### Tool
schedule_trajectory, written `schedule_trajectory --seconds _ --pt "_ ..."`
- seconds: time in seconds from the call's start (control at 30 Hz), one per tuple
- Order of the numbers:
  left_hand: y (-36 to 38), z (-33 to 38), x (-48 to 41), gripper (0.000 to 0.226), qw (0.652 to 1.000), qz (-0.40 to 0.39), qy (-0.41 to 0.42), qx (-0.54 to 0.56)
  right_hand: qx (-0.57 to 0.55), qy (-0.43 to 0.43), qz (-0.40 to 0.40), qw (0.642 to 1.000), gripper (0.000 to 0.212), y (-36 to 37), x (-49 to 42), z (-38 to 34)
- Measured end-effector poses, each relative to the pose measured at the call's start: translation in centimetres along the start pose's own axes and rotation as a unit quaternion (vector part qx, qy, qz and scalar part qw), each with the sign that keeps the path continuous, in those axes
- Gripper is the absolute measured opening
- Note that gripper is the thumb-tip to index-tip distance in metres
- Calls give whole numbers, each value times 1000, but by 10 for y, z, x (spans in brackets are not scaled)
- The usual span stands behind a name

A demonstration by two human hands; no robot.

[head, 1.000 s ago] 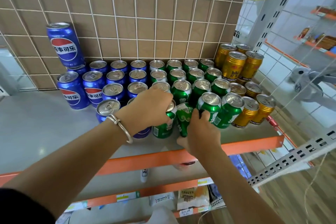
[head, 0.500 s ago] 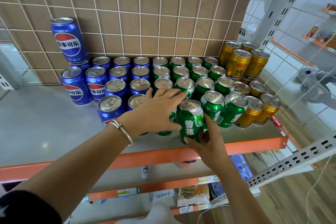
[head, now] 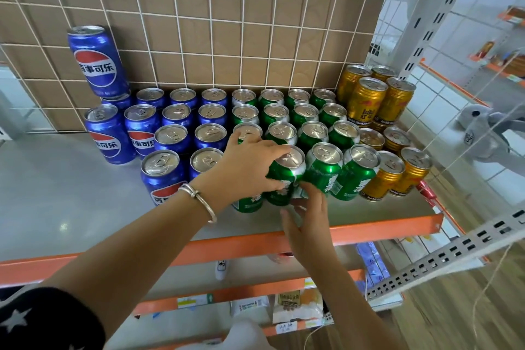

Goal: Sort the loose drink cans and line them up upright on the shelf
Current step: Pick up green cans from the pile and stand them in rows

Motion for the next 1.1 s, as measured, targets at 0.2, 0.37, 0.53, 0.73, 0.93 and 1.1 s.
schedule_trajectory --seconds 0.2,0.37,0.53,0.73,0.93,1.1 --pt "-2 -4 2 73 999 3 -13 35 52 -61 41 996 37 -13 -15 -17" --pt "-21 -25 14 88 996 -49 -40 -59 208 -165 106 958 51 -32 -44 -63" --pt "-20 -31 13 73 998 -52 -35 -6 384 -110 -87 913 56 -16 -69 -77" --pt "-11 -34 23 67 997 -31 -52 41 340 -74 -139 927 55 -14 -75 -74" --pt "-5 -31 29 63 999 -26 -47 7 384 -77 -141 909 57 -4 -70 -59" --pt "-5 -23 35 62 997 -23 -35 -66 430 -74 -153 887 80 4 -63 -64"
Point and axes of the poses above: each hand's wrist, its own x-axis away from the middle knuckle, its own y-axis out of the palm, z = x × y, the point moved 2 cm from there along -x, towards the middle knuckle, and after that the axes turned 13 degrees about z, right-handed, at the moved point
